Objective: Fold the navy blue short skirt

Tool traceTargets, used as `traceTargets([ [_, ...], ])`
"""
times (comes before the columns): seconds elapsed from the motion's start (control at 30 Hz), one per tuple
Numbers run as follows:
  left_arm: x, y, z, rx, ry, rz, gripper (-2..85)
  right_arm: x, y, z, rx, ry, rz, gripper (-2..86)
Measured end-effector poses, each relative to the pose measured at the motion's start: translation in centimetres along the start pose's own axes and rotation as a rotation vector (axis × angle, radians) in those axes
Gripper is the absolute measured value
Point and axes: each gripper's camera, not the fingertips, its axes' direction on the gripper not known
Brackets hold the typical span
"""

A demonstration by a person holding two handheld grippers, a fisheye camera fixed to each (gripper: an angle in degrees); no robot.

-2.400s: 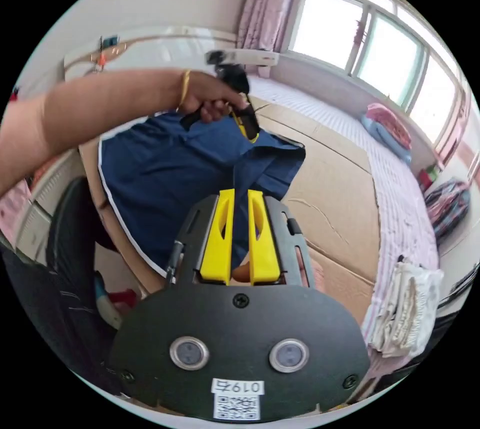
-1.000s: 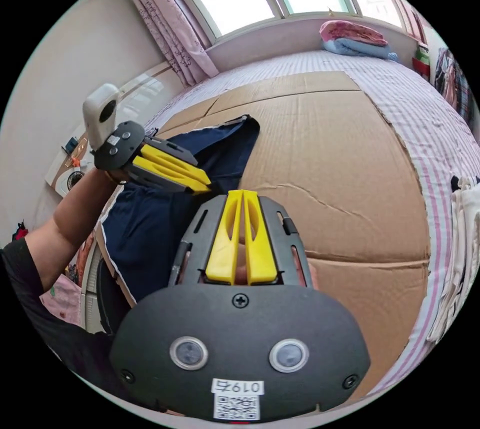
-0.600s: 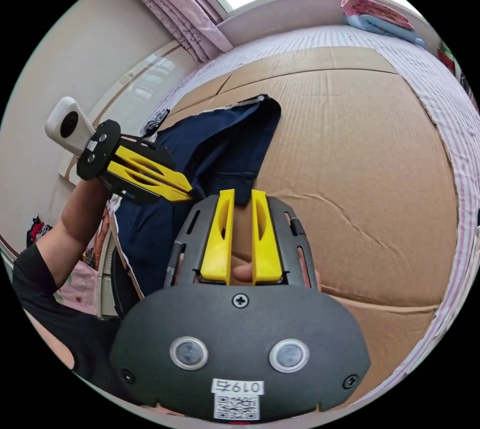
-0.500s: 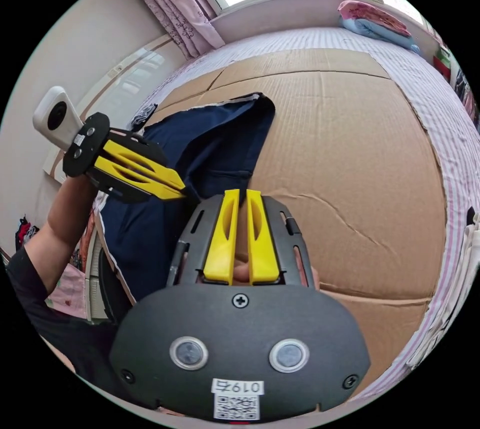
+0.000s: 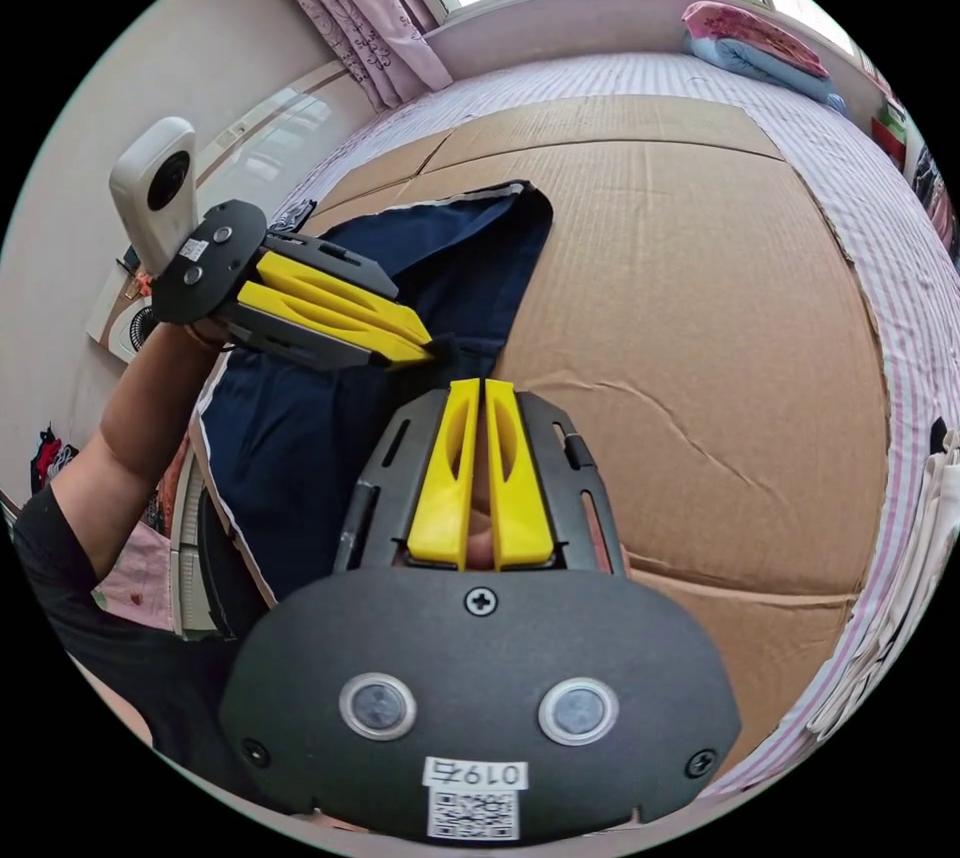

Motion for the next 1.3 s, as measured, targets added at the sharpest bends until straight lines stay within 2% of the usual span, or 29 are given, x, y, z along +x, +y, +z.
traceTargets([
  [0.23,2.2,-3.5,0.5,-0.128,-0.071,0.03,0.7,-0.1,-0.1,0.2,-0.007,-0.026,0.016,-0.8],
  [0.5,3.8,-6.1,-1.1,-0.167,-0.095,0.019,0.8,-0.6,0.4,0.8,-0.013,-0.04,0.028,-0.8],
  [0.8,6.1,-9.2,-2.6,-0.215,-0.153,0.094,1.1,-2.6,2.1,0.1,0.033,0.06,-0.017,-0.7],
  [1.07,6.3,-11.0,-4.1,-0.219,-0.146,0.096,1.1,-5.8,3.7,2.2,0.041,0.054,-0.133,-0.3],
  [1.17,6.0,-11.5,-4.7,-0.208,-0.134,0.079,1.0,-6.2,4.3,3.2,0.011,0.134,-0.14,-0.6],
  [1.3,5.0,-12.0,-5.5,-0.185,-0.103,0.032,1.0,-5.8,5.1,3.6,0.011,0.107,-0.119,-0.9],
])
